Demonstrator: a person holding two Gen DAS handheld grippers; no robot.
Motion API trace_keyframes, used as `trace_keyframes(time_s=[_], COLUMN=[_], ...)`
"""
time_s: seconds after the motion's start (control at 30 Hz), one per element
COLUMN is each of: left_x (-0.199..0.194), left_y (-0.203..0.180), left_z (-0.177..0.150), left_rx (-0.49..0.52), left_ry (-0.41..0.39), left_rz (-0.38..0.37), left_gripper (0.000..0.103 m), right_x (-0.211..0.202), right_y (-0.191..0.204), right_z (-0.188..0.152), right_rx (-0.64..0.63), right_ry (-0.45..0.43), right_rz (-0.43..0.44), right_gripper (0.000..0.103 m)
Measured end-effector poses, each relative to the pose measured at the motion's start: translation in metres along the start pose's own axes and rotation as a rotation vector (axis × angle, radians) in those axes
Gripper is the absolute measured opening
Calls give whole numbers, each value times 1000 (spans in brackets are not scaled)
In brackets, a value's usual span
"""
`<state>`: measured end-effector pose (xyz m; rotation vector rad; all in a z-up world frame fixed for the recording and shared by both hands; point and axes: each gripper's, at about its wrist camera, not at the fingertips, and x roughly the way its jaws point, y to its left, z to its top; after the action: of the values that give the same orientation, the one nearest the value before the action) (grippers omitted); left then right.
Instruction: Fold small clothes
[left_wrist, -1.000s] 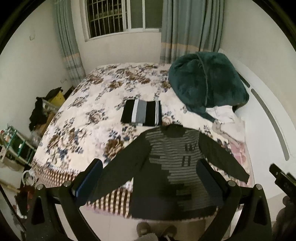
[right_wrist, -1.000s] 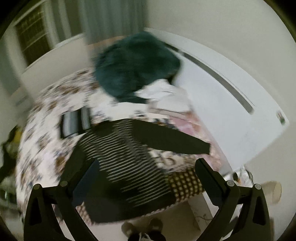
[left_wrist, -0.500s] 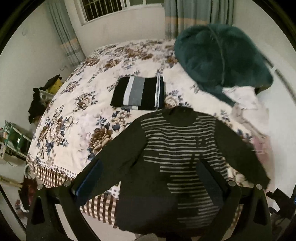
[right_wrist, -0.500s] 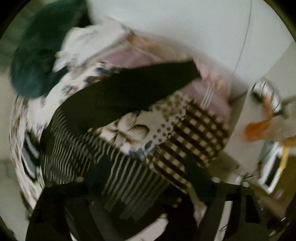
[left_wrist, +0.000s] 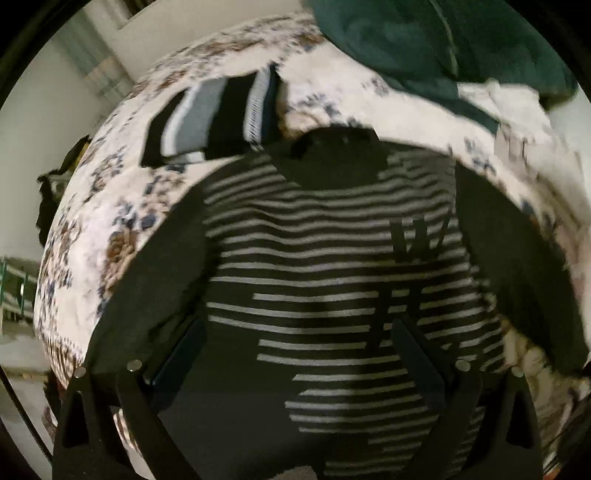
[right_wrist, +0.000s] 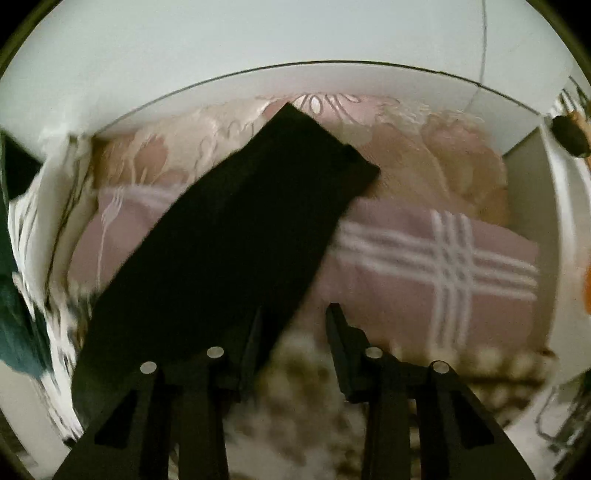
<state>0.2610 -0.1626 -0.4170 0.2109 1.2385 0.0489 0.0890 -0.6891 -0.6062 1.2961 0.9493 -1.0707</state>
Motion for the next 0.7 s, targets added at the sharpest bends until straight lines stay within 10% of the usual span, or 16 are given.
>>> trace_keyframes(time_s=[0.23,0.3,0.37,0.7], left_x=[48,50,52,55], left_y=[-8,-5,-1,58], left_z=[-2,2,7,12], left_rx=[34,21,3,-100], left_ry=[58,50,43,12], left_rz=[2,0,-4,27], left_gripper=[103,103,103,103], right_x=[12,8,4,-107], right_y=[0,6,11,102], right_z=[43,52,62,29], right_rx=[76,72,60,-425], right_ry=[-114,-141,-152,-372], right_rz=[13,-14,-27,-17], right_gripper=[37,9,8,5])
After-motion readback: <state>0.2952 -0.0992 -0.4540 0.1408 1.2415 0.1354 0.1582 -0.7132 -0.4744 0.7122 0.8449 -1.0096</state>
